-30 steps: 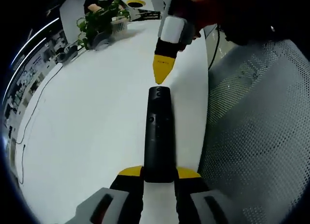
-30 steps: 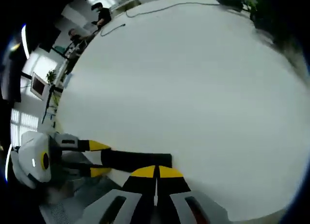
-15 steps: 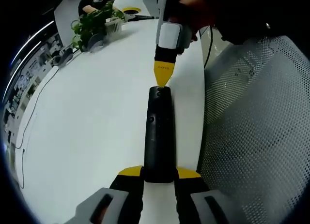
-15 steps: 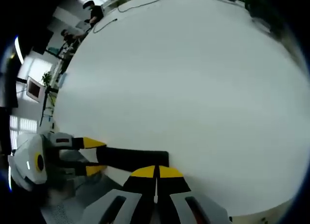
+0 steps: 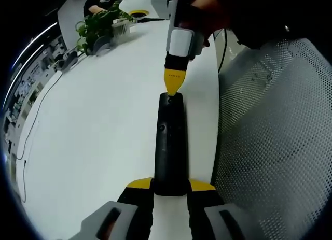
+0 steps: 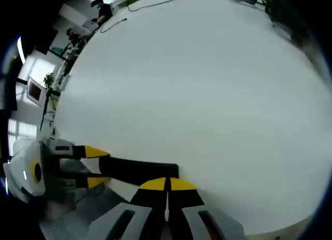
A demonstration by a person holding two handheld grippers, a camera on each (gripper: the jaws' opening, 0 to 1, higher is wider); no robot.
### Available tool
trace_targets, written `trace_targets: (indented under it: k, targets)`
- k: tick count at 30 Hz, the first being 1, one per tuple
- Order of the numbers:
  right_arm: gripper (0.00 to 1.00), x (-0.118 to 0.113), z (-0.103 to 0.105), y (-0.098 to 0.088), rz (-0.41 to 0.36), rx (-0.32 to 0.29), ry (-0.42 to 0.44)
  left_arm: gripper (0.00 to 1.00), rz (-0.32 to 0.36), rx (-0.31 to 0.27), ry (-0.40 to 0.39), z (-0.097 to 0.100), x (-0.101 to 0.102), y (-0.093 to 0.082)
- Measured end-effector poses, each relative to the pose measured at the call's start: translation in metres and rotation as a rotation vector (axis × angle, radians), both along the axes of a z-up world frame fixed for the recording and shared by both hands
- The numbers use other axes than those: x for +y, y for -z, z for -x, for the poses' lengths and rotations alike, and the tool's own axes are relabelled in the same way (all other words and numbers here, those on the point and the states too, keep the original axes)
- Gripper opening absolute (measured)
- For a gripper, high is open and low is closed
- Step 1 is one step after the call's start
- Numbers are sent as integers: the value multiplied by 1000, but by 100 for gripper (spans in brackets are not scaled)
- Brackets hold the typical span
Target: Press the specified remote control buttons in sequence, fully releasing each button before pressing the next.
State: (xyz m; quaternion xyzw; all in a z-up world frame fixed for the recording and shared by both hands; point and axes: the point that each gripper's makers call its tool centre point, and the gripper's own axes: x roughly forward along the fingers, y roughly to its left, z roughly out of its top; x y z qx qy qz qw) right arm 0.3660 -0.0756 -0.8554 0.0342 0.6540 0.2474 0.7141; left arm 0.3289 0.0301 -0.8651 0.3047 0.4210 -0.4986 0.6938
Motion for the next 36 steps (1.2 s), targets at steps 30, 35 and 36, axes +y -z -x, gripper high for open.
trace_targets:
  k: [30, 35, 36]
  targets:
    - [0, 0, -1, 1, 24, -10, -33, 25, 24, -9, -35, 0, 0, 0]
    - [0, 0, -1, 1, 21, -7, -34, 25, 21, -10, -33, -1, 0, 0]
    - [0, 0, -1, 1, 21, -6, -35, 25, 21, -10, -34, -1, 0, 0]
